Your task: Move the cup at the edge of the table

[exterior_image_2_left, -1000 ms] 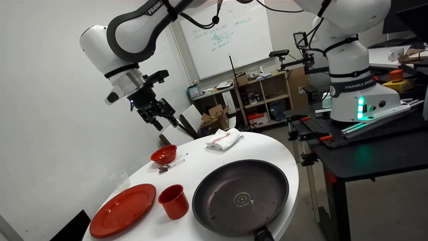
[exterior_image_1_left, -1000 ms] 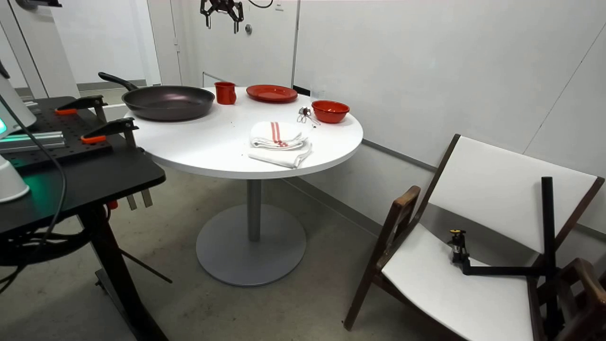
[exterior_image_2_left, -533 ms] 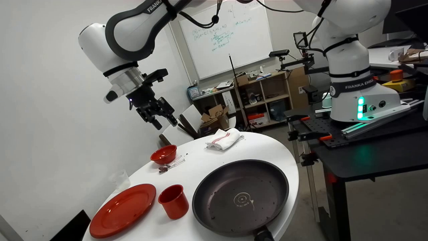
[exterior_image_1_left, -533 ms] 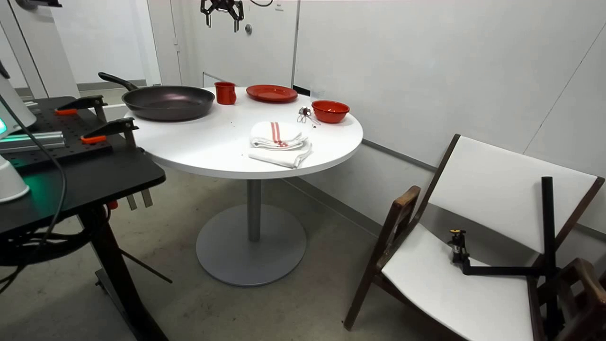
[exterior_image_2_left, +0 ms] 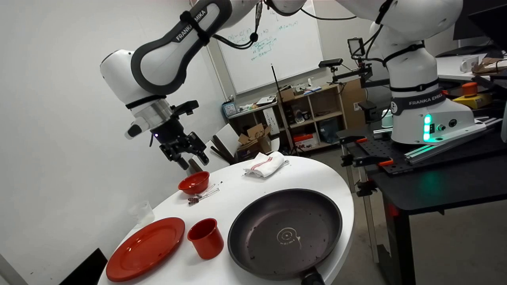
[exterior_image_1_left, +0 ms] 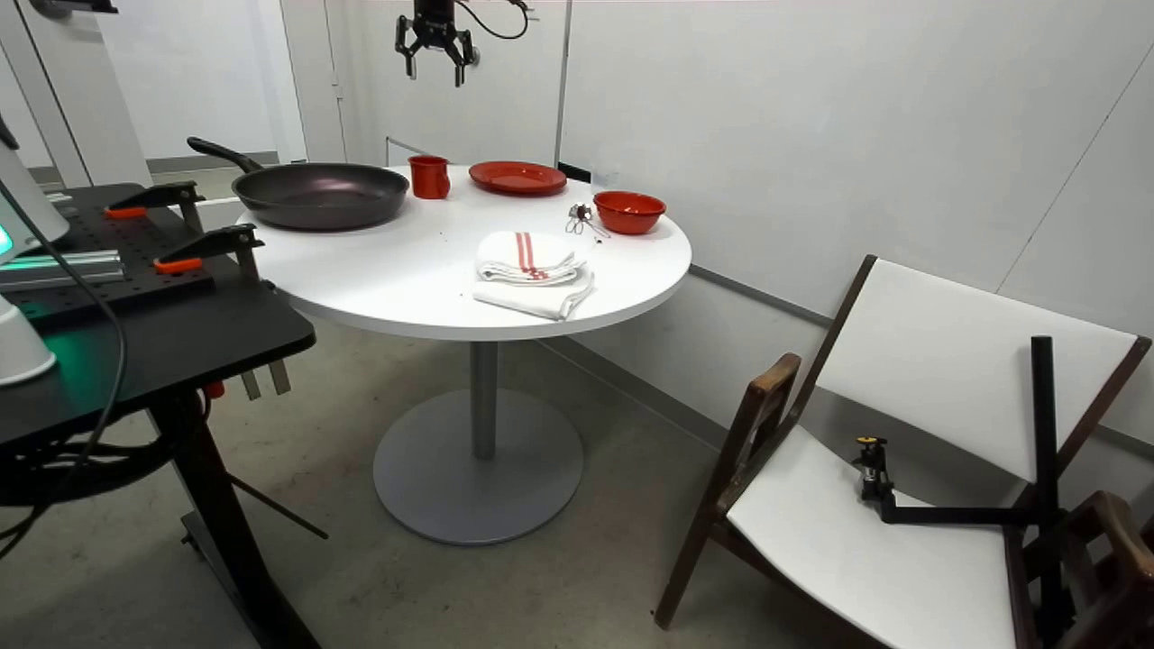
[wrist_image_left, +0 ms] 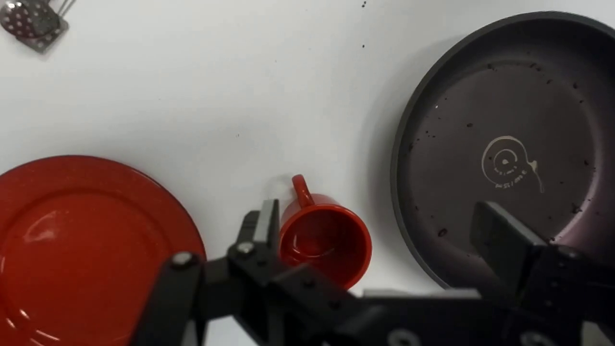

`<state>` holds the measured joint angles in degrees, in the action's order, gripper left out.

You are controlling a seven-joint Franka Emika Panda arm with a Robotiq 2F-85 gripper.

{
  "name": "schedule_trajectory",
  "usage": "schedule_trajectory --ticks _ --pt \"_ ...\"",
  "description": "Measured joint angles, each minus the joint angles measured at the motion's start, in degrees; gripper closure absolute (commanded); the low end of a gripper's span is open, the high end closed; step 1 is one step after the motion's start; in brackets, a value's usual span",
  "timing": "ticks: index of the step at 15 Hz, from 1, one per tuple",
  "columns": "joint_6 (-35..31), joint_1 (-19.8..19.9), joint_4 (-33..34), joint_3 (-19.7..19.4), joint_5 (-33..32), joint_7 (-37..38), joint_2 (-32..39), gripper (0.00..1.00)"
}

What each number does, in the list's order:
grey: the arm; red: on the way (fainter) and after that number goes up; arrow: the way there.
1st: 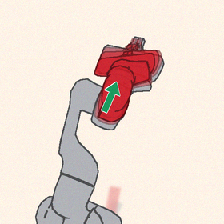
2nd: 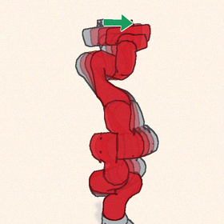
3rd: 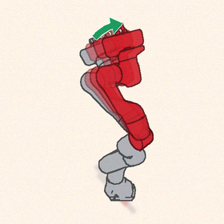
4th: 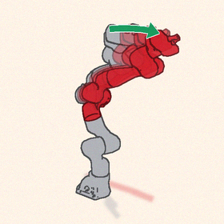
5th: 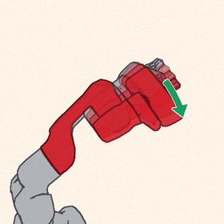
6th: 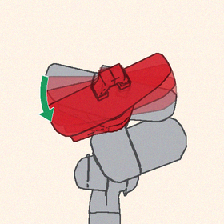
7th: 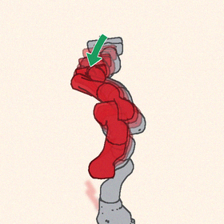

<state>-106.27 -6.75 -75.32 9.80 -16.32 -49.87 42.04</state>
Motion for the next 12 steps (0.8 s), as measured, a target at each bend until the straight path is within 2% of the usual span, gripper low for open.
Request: schedule_trajectory --ticks 12 --pt "-9.81 0.83 5.17 1.73 4.54 -15.99 9.13 0.0"
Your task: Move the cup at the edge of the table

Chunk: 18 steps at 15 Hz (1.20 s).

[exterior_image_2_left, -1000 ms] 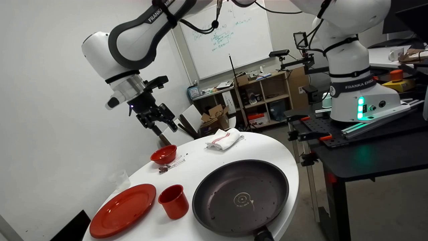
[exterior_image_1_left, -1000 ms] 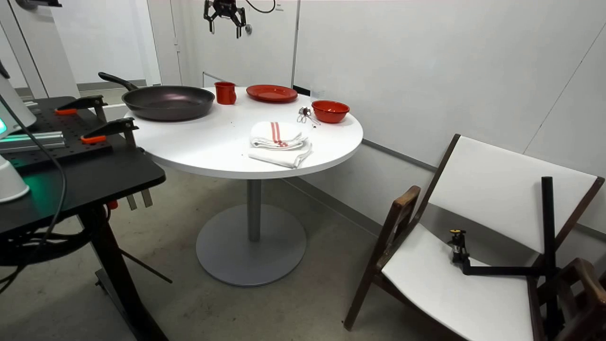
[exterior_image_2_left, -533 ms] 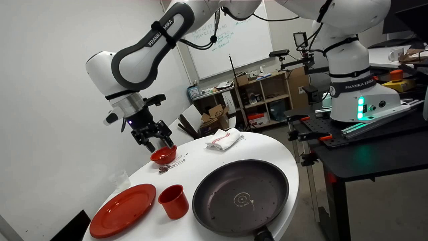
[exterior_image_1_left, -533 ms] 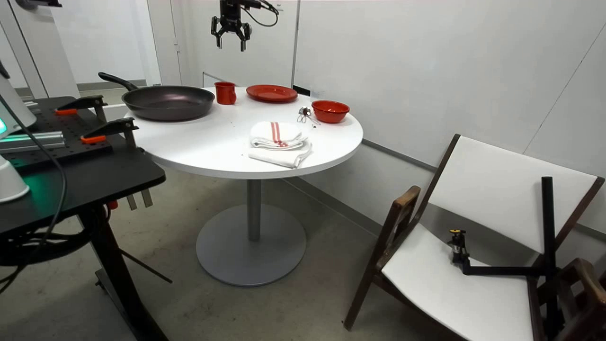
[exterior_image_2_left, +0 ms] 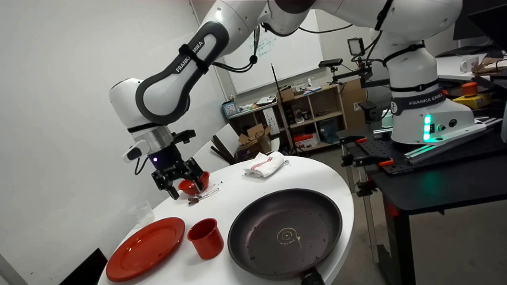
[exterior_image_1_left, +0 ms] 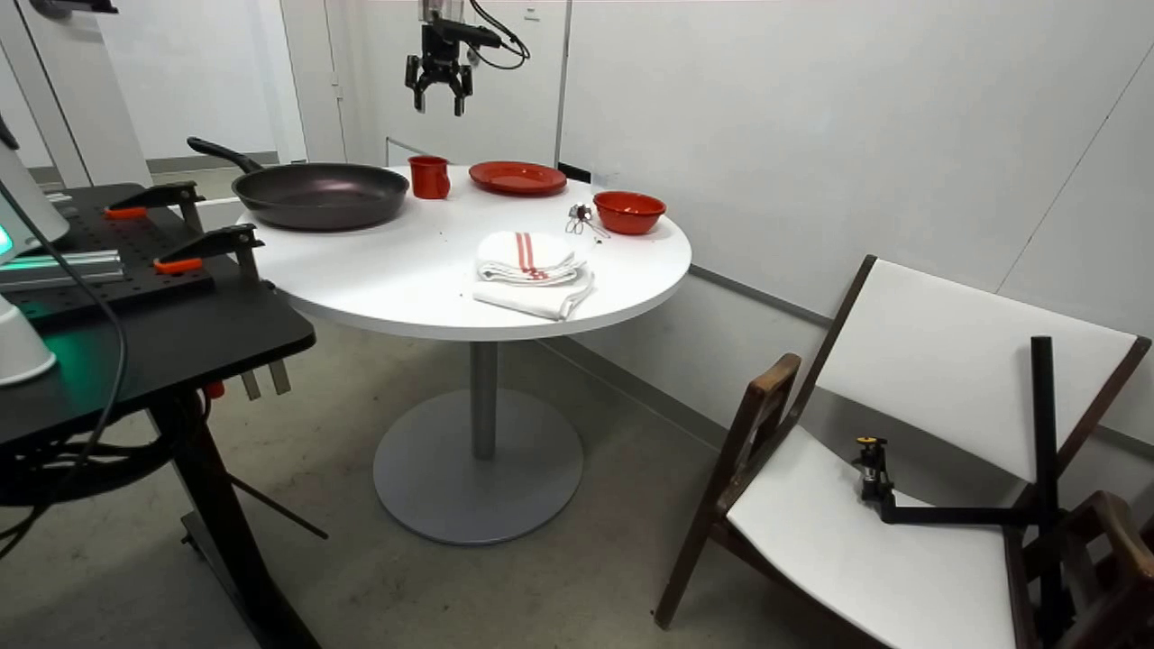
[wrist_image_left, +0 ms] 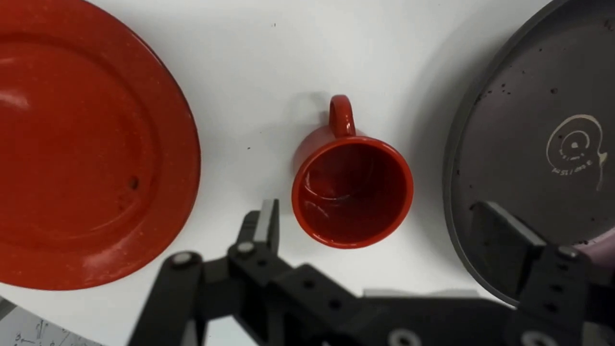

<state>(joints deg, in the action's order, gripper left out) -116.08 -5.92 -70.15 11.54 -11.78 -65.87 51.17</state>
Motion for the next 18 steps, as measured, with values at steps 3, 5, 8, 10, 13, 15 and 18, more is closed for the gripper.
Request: schedule_trajectory --ticks 3,5,8,10,13,15,18 --pt "-1.09 0.65 0.08 0.53 2.3 -3.13 1.46 0.0" --pt "-1.28 1.34 0.16 0.73 3.82 -4.88 2.47 0.0" --pt "-1.3 2.43 0.37 0.88 5.65 -6.94 3.92 0.0" --pt "-1.33 3.12 0.39 0.97 6.58 -8.19 4.78 0.0" --pt "-1.33 4.17 0.9 0.99 7.52 -10.2 6.03 0.0" --pt "-1.3 5.06 1.75 0.99 8.01 -11.74 7.05 0.0" --pt "-1.16 6.2 3.36 0.98 8.73 -13.64 8.81 0.0"
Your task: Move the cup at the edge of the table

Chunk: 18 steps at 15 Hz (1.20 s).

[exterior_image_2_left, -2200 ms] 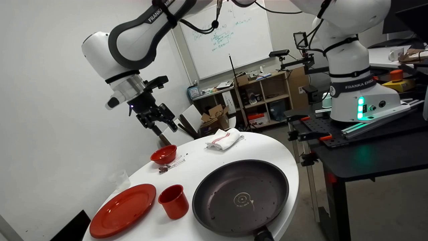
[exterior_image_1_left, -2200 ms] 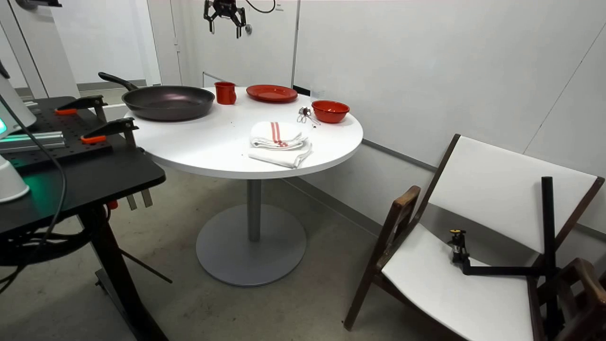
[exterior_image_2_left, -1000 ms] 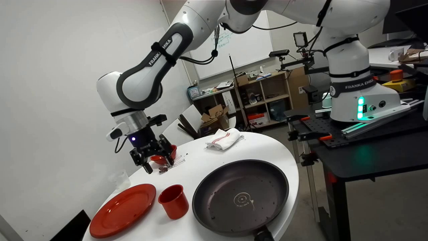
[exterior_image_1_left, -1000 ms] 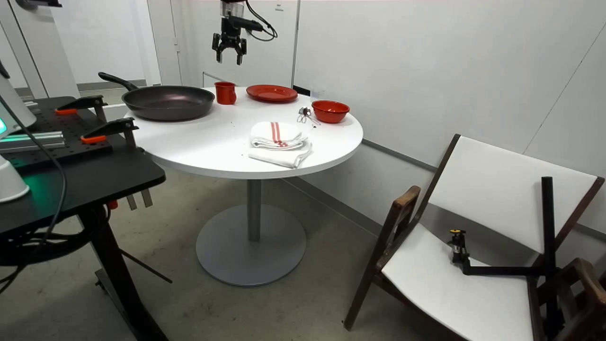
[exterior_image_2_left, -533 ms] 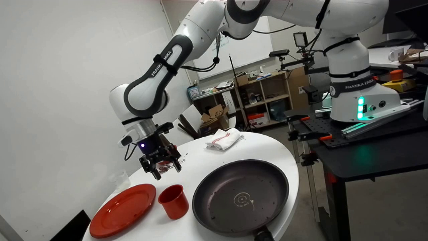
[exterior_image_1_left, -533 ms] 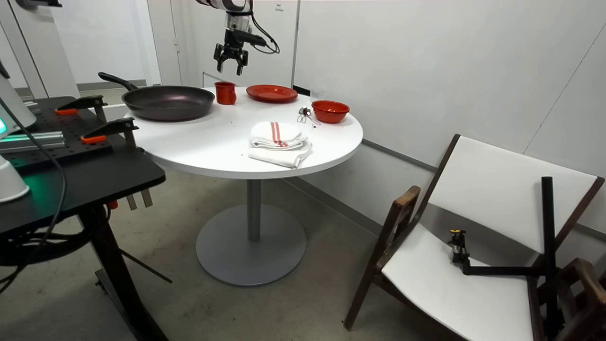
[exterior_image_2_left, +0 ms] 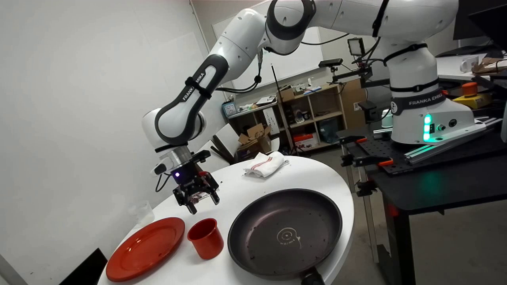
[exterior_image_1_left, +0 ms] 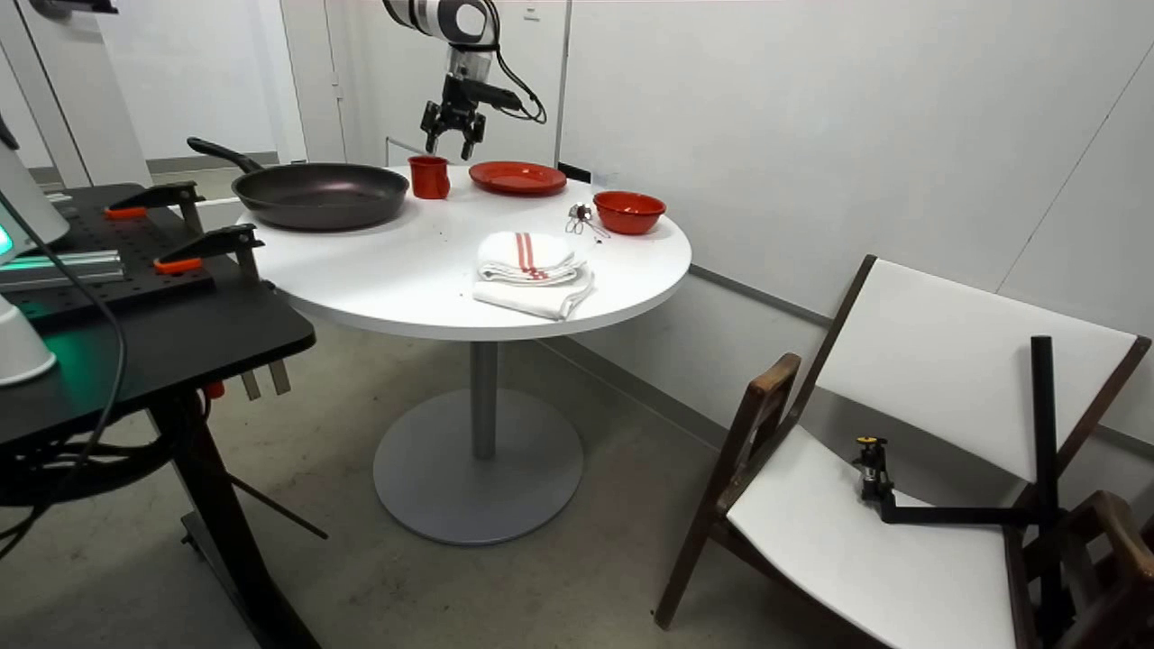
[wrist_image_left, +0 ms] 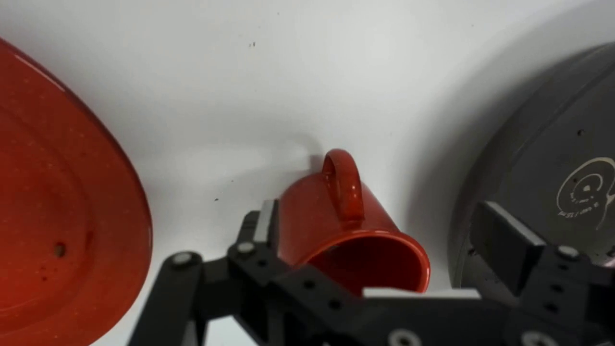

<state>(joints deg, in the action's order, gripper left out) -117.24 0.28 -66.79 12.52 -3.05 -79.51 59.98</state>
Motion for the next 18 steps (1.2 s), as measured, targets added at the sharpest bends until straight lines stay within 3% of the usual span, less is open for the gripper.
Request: schedule_trajectory --ticks 18 --pt "3.23 0.01 10.37 1.53 3.49 -3.98 8.55 0.0"
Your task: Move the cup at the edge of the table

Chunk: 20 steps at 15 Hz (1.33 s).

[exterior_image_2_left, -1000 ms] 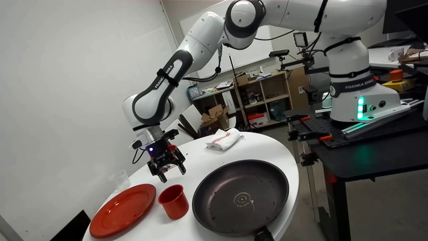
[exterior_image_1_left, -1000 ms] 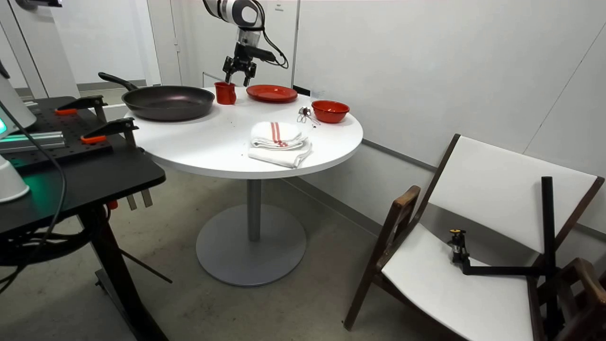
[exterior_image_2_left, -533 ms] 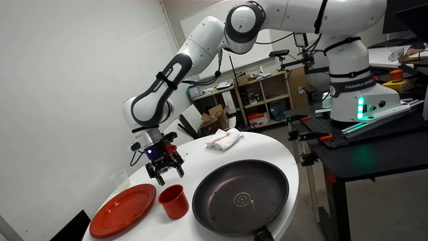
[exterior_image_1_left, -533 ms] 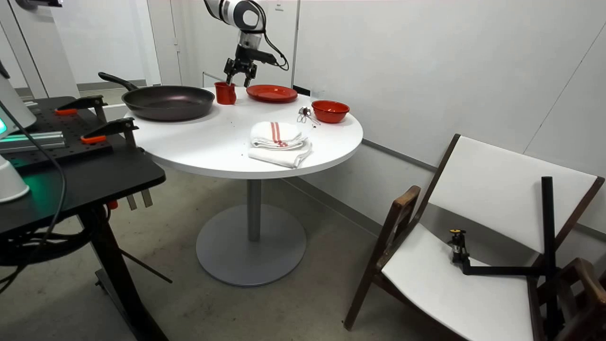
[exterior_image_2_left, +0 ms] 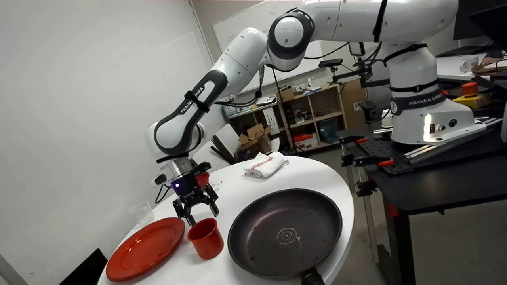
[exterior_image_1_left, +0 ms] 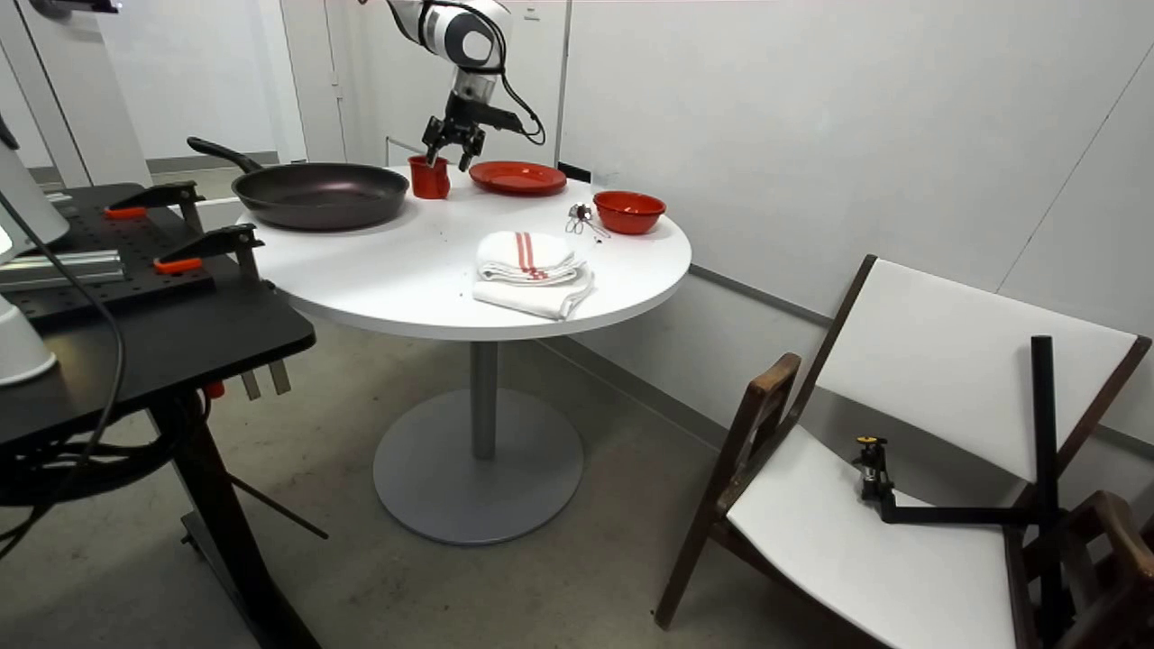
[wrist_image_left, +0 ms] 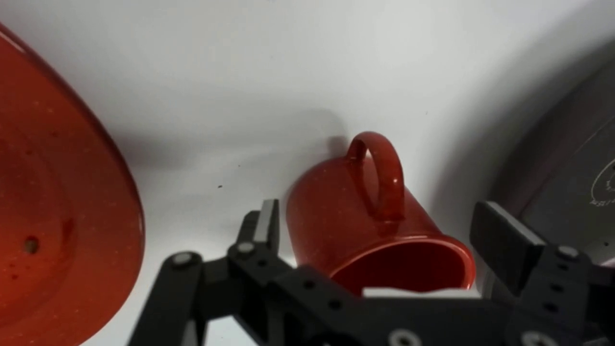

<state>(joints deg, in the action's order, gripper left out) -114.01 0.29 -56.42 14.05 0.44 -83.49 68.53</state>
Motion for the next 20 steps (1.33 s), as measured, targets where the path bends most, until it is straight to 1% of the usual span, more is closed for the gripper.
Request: schedule_trajectory --ticks 4,6,7,8,9,10,11,13,14,15,17,18,19,20 --pt "0.62 -0.27 1.43 0.2 0.4 -0.01 1.5 0.0" --pt "0.68 -0.35 1.99 0.21 0.56 -0.01 2.03 0.02" --pt "0.71 -0.36 2.14 0.21 0.63 -0.01 2.18 0.05" --pt "0.74 -0.36 2.28 0.21 0.7 -0.01 2.3 0.1" --pt "0.77 -0.36 2.46 0.21 0.75 -0.01 2.43 0.1" --pt "0.79 -0.36 2.56 0.21 0.81 -0.01 2.5 0.15" --pt "0.8 -0.36 2.64 0.21 0.89 -0.01 2.57 0.11" --pt "0.8 -0.36 2.88 0.21 1.04 -0.01 2.76 0.13" --pt "0.81 -0.33 2.99 0.27 1.05 -0.01 2.85 0.16" --pt "0.81 -0.28 3.07 0.37 1.05 -0.01 2.92 0.16" --pt "0.8 -0.23 3.12 0.62 1.05 -0.01 3.03 0.31" --pt "0.8 -0.23 3.14 0.74 1.05 -0.01 3.09 0.44" --pt "0.8 -0.23 3.15 0.88 1.05 -0.01 3.15 0.49" --pt "0.8 -0.23 3.15 1.0 1.05 -0.01 3.18 0.58"
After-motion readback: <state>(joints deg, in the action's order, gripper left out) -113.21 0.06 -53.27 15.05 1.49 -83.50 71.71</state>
